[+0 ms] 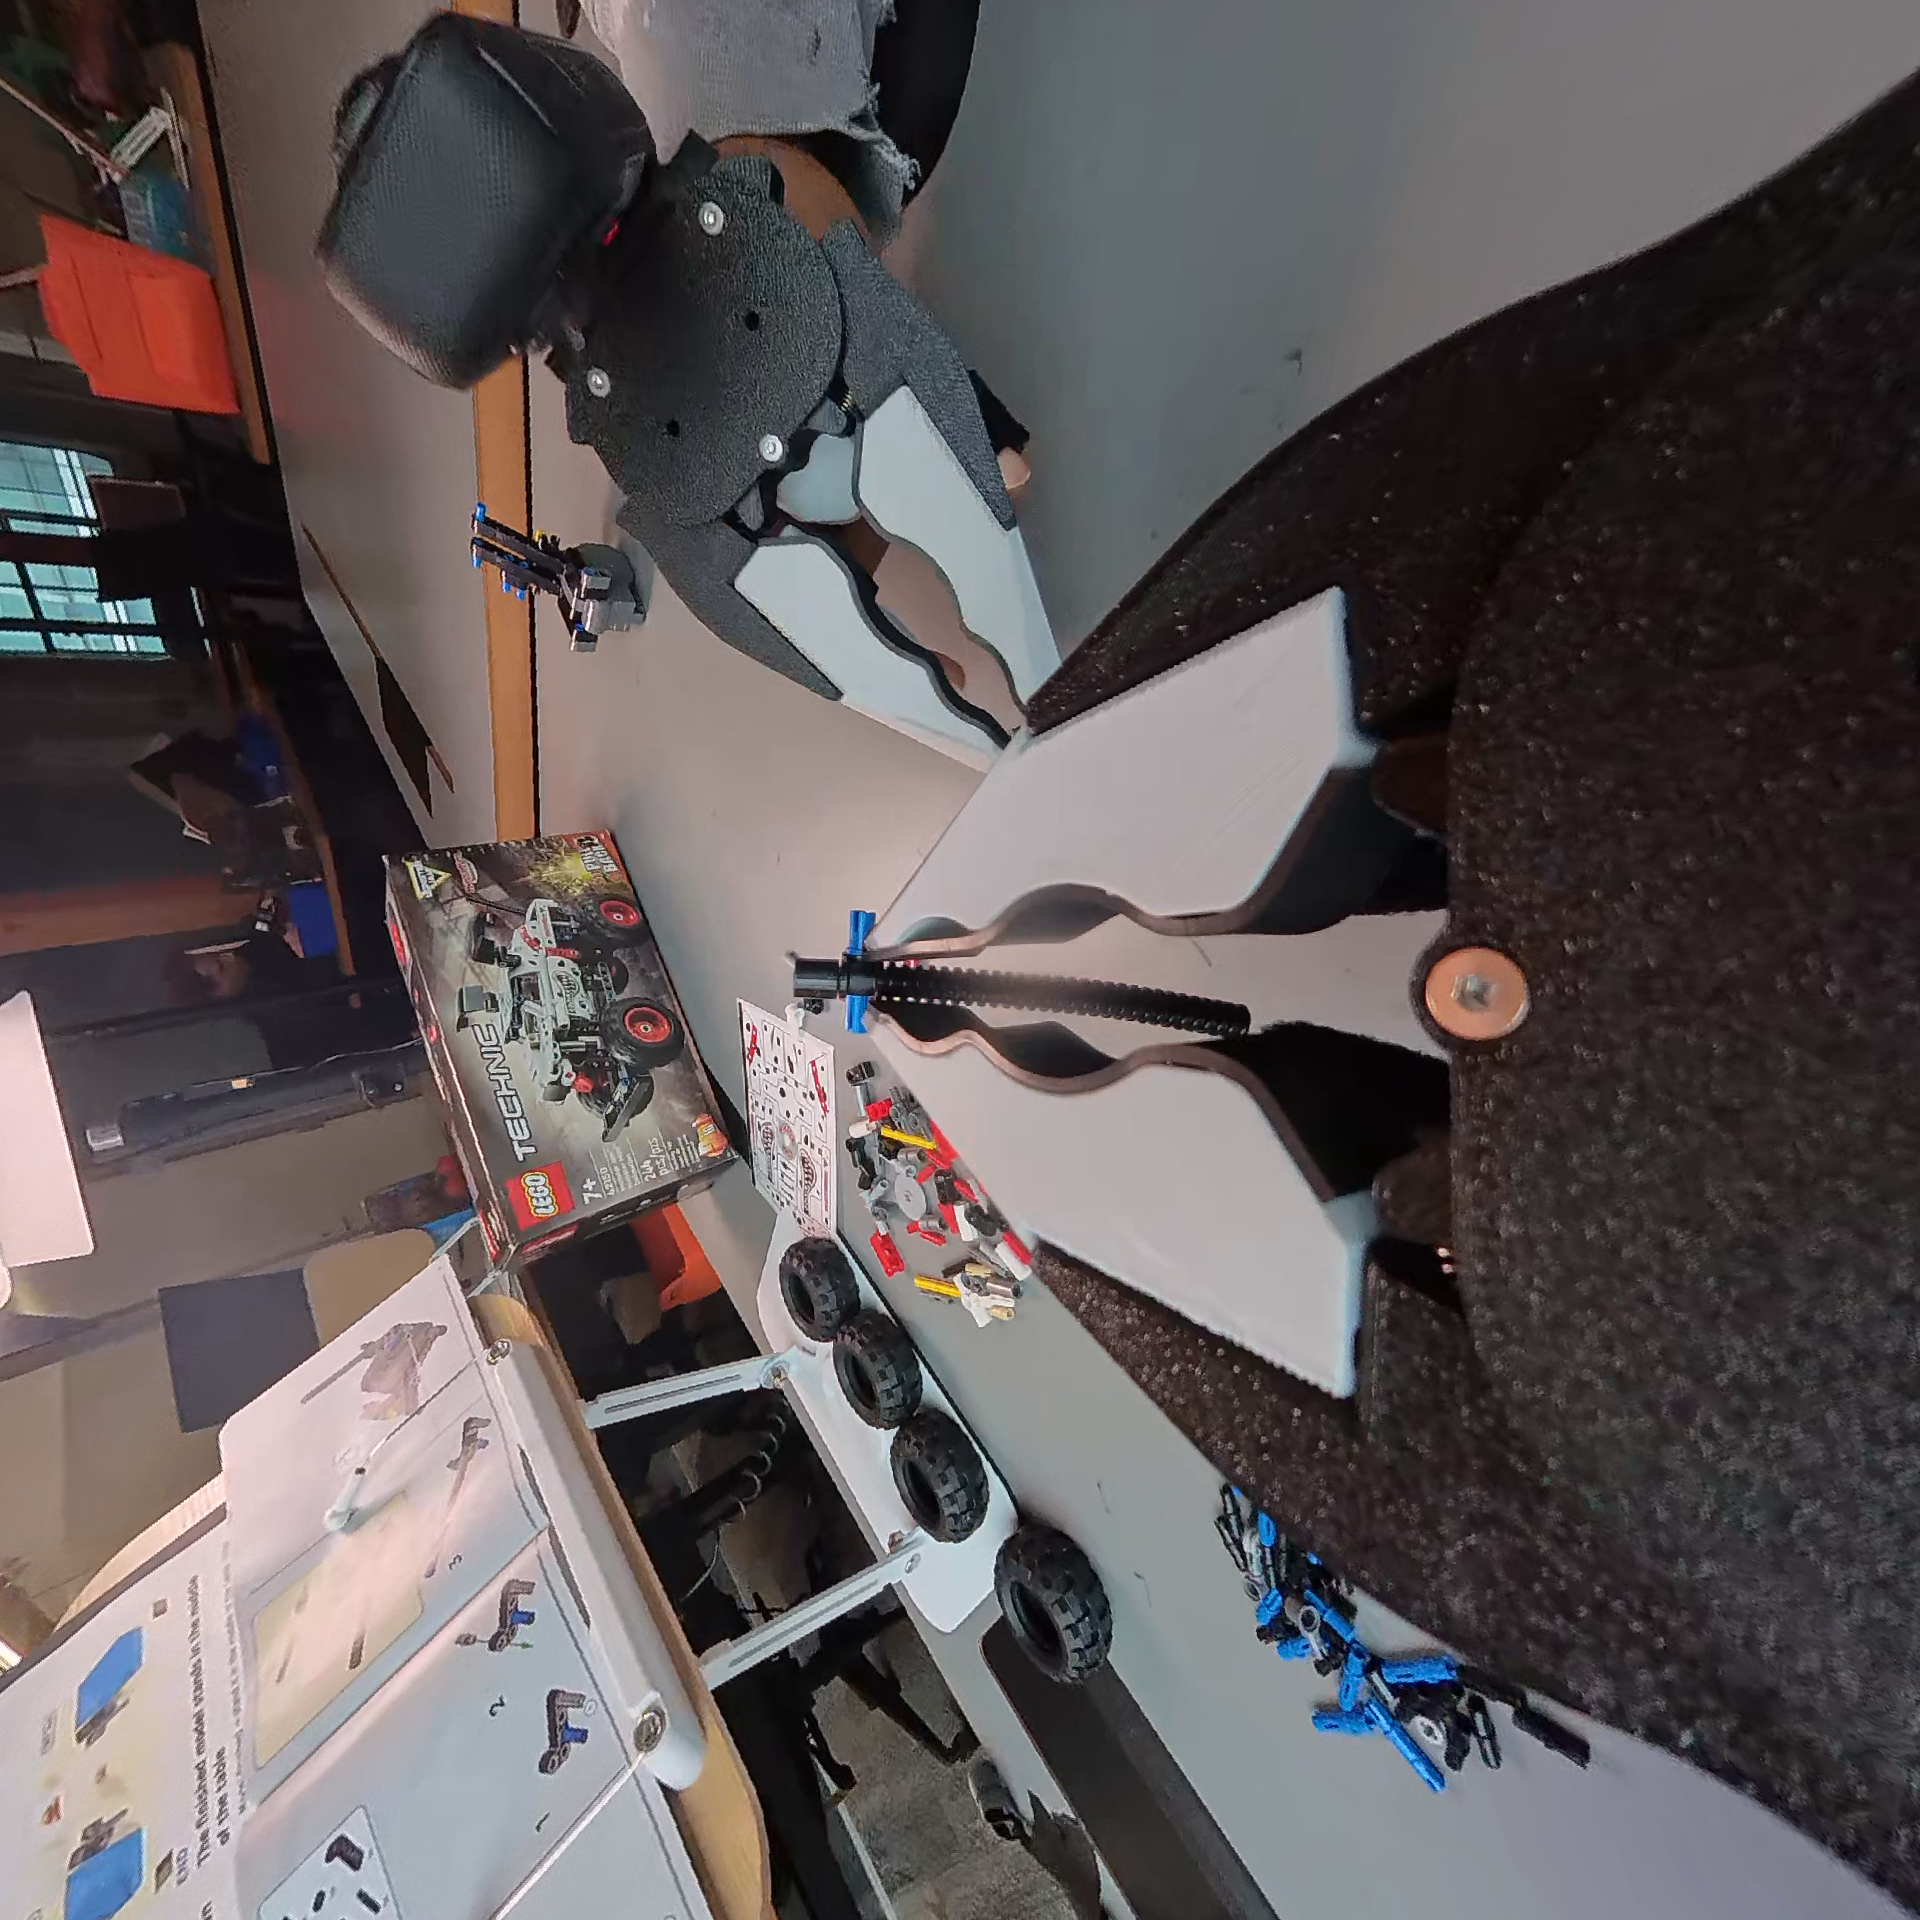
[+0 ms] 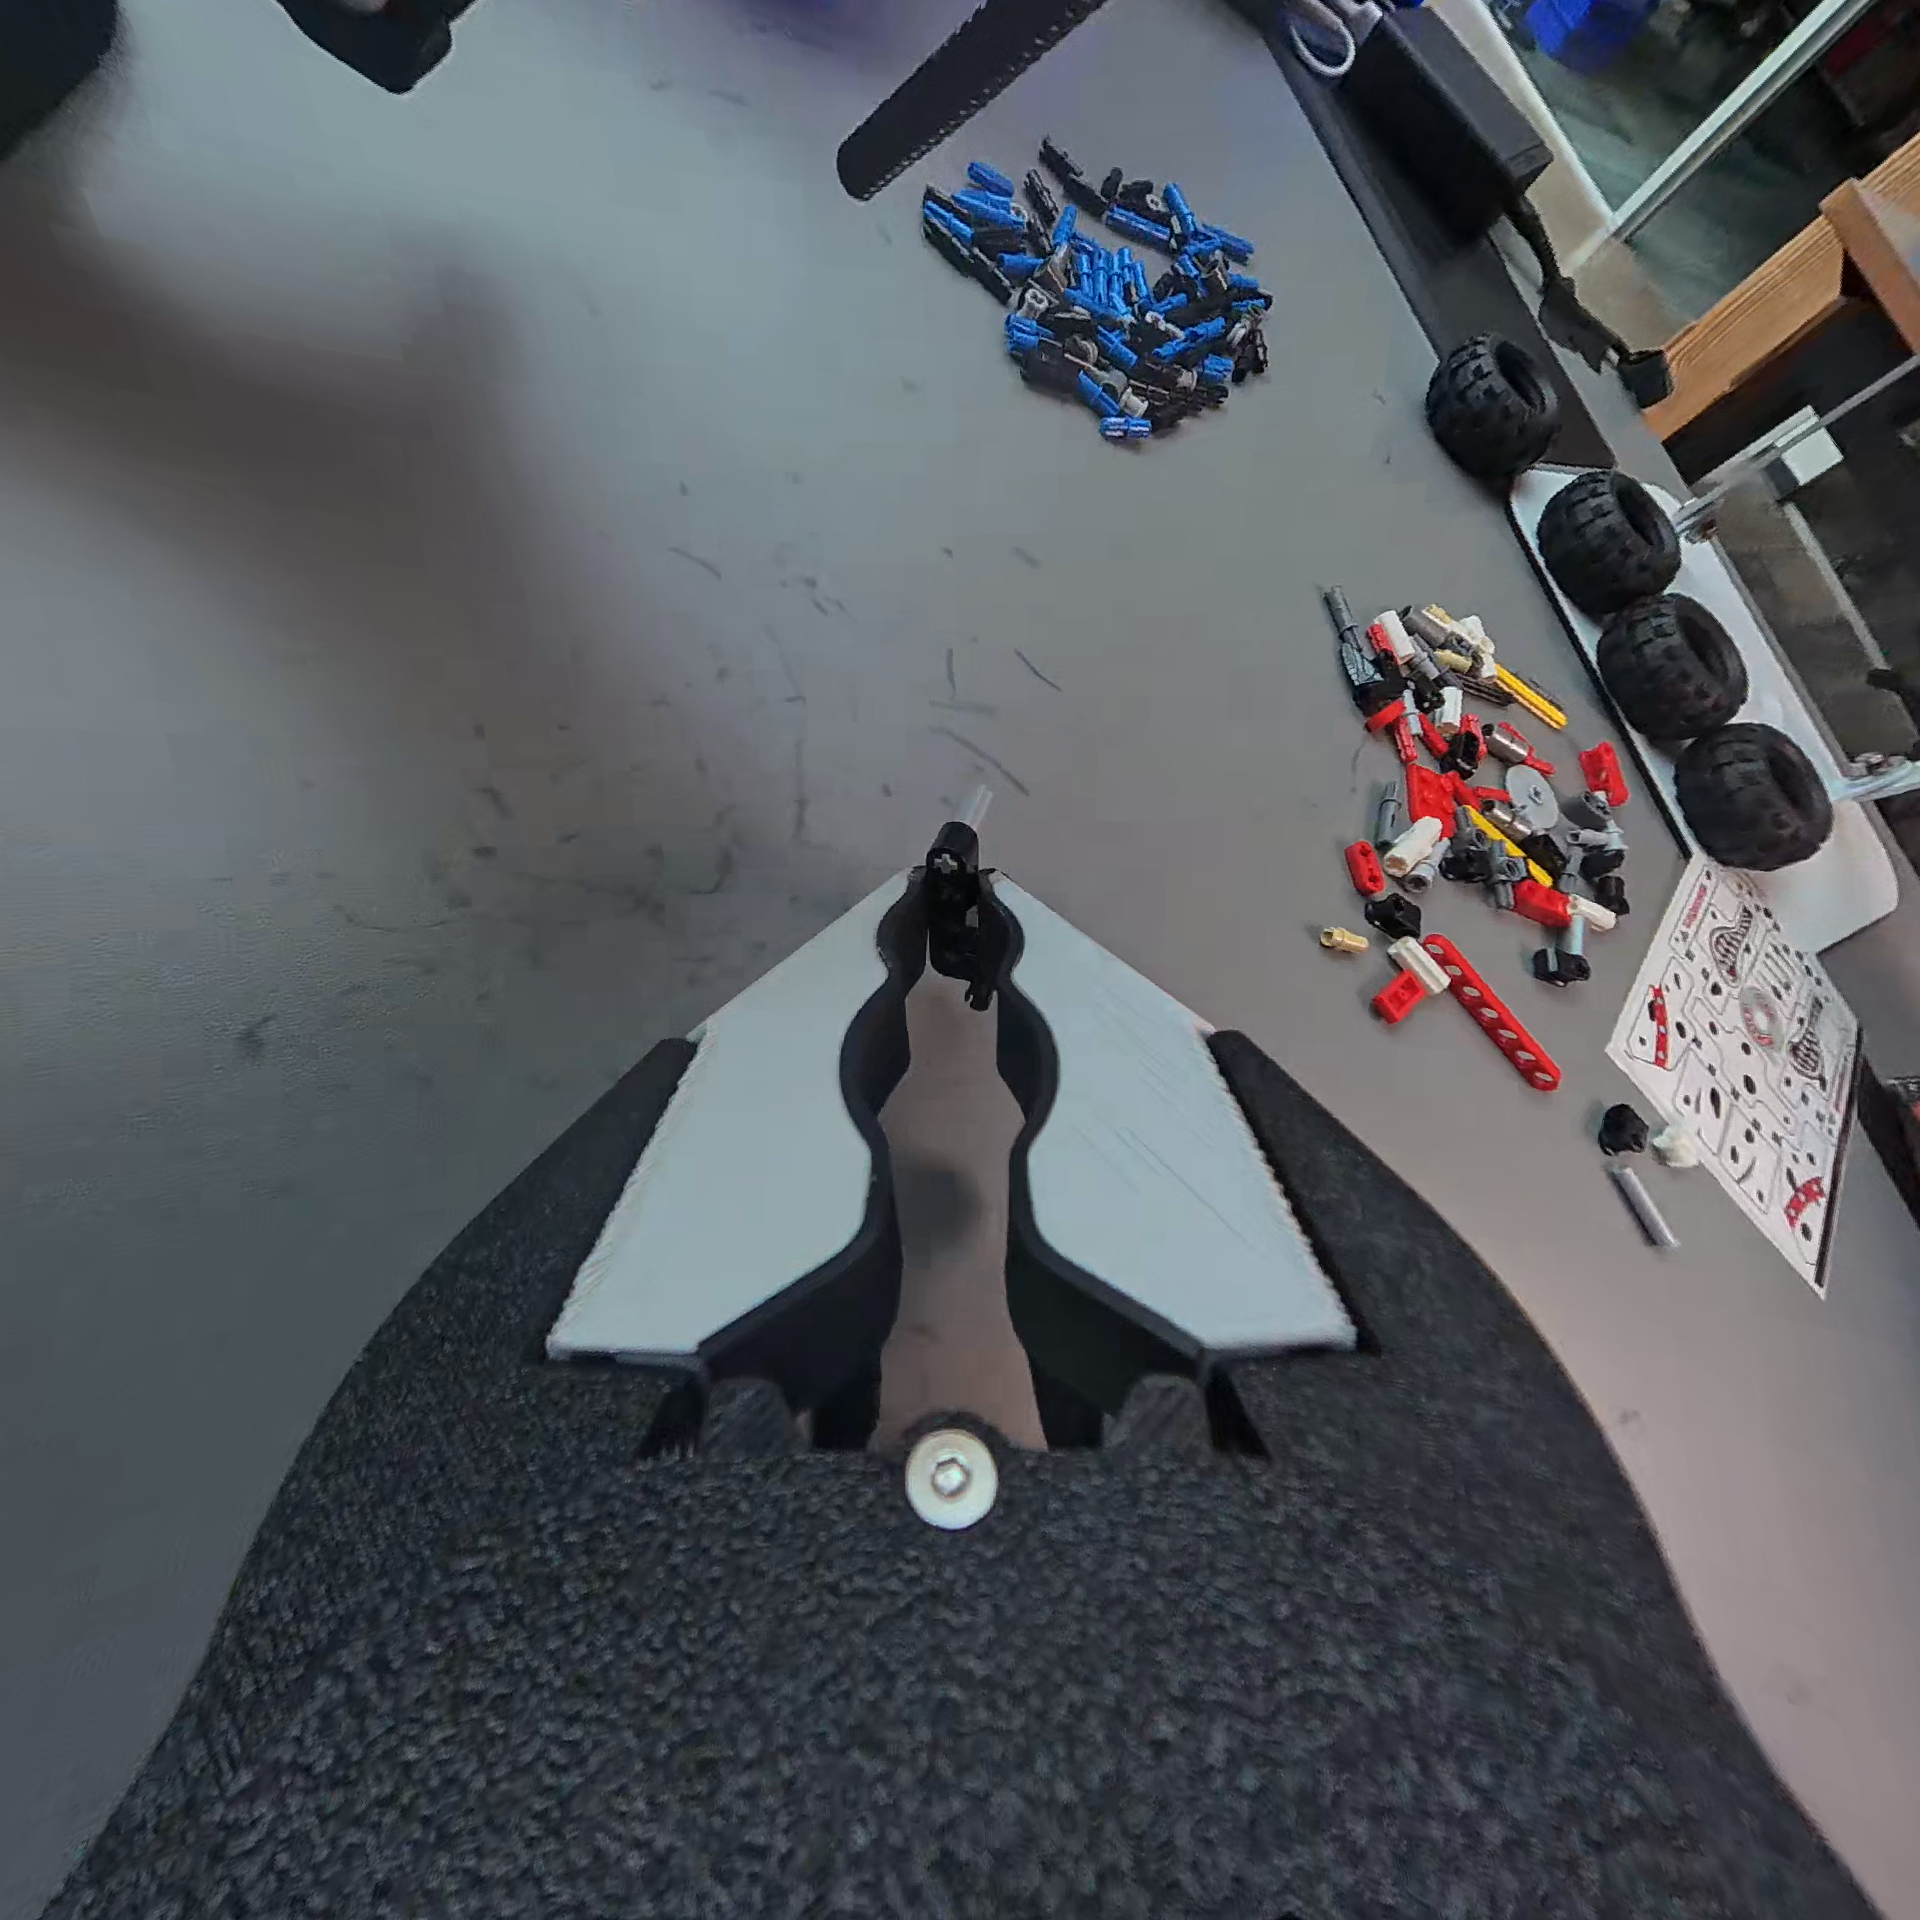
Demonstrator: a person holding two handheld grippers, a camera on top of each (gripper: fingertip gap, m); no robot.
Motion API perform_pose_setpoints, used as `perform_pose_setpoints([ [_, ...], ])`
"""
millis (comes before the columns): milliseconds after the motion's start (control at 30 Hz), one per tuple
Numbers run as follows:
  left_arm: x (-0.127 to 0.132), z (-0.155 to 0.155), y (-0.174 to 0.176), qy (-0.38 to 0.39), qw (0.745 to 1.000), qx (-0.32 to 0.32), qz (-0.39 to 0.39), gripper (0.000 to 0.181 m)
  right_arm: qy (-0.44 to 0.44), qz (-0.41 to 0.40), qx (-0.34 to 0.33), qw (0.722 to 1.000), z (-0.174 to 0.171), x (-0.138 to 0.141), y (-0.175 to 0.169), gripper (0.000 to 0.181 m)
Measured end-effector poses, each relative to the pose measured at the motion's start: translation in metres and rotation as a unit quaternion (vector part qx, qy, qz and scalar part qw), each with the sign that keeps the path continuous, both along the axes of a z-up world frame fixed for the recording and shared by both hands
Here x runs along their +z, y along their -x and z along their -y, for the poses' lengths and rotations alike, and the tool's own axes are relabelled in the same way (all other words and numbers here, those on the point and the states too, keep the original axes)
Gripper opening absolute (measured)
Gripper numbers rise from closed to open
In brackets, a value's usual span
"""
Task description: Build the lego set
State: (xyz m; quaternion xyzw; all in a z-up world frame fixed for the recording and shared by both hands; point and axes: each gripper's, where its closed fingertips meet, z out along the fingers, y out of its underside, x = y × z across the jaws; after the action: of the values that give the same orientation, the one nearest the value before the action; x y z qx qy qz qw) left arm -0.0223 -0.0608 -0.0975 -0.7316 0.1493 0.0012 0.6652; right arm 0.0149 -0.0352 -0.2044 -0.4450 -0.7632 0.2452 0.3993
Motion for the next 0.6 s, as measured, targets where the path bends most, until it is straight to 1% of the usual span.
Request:
perform_pose_setpoints([
  [67,-0.006,0.0,0.003,0.013,1.0,0.0,0.006,0.007,-0.001,-0.042,0.019,0.999,0.004,0.013,0.002,0.009],
  [133,-0.019,-0.002,0.006,0.051,0.999,0.002,0.017,0.007,0.044,-0.104,0.039,0.993,0.013,0.036,0.003,0.009],
  [200,-0.045,-0.004,0.006,0.132,0.99,-0.012,0.038,0.007,0.129,-0.158,0.055,0.977,0.02,0.061,0.002,0.009],
  [267,-0.079,-0.001,0.002,0.233,0.971,-0.029,0.051,0.007,0.241,-0.191,0.064,0.949,0.021,0.081,0.0,0.009],
  [300,-0.094,0.002,0.001,0.271,0.962,-0.028,0.035,0.007,0.297,-0.209,0.067,0.929,0.019,0.093,-0.002,0.009],
  [333,-0.106,0.005,0.0,0.29,0.957,-0.024,0.0,0.007,0.351,-0.226,0.07,0.906,0.016,0.103,-0.004,0.008],
  [367,-0.112,0.006,0.0,0.292,0.955,-0.019,-0.042,0.007,0.403,-0.241,0.077,0.88,0.012,0.114,-0.007,0.009],
  [433,-0.117,0.008,-0.011,0.29,0.95,-0.037,-0.106,0.008,0.492,-0.265,0.09,0.825,0.003,0.131,-0.013,0.008],
  [533,-0.121,0.005,-0.017,0.285,0.948,-0.039,-0.136,0.008,0.591,-0.289,0.12,0.744,-0.008,0.149,-0.024,0.009],
  [567,-0.121,0.004,-0.017,0.282,0.948,-0.037,-0.143,0.008,0.614,-0.292,0.13,0.722,-0.01,0.153,-0.028,0.009],
  [600,-0.122,0.004,-0.016,0.278,0.948,-0.035,-0.151,0.009,0.628,-0.296,0.137,0.706,-0.012,0.156,-0.031,0.009],
])
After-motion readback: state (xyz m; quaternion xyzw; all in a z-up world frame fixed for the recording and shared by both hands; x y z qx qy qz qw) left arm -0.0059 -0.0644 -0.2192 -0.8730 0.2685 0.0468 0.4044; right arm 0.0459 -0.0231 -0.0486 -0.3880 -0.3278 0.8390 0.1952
